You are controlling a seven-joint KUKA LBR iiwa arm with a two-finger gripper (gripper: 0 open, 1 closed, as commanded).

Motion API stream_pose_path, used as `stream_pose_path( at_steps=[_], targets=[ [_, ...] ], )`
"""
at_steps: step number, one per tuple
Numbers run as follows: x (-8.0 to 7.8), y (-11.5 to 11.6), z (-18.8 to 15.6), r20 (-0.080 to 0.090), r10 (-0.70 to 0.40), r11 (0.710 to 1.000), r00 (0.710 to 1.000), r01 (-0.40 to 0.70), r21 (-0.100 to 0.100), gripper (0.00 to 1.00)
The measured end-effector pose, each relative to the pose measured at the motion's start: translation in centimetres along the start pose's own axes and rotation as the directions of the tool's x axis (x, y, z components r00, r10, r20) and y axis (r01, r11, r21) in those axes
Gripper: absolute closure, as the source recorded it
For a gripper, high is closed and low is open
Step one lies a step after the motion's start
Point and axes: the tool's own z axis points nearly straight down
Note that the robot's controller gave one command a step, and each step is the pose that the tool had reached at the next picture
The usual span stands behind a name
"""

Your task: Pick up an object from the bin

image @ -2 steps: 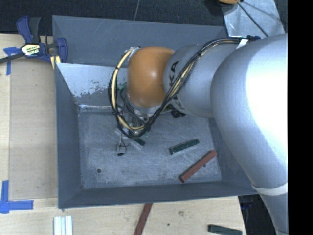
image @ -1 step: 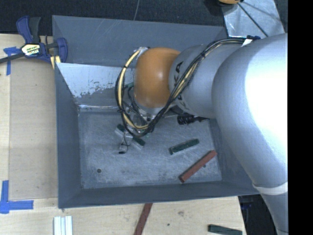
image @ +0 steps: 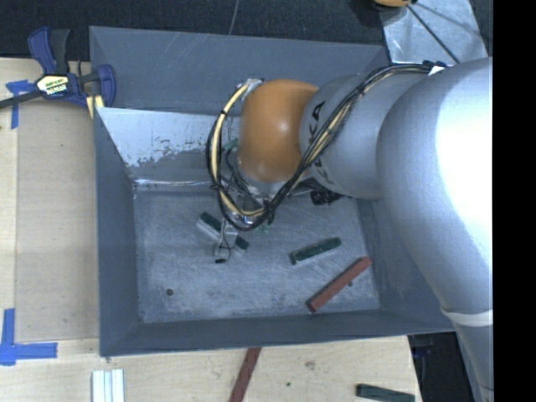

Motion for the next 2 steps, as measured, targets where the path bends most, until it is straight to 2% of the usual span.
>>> stream_pose_path(
  at_steps=[1, 2],
  targets=[
    [0.38, 1.28, -0.15, 0.002, 0.104, 0.995, 0.995, -0.104, -0.002, 1.00],
    [0.38, 1.28, -0.15, 0.002, 0.104, 0.995, 0.995, -0.104, -0.002, 1.00]
  ],
)
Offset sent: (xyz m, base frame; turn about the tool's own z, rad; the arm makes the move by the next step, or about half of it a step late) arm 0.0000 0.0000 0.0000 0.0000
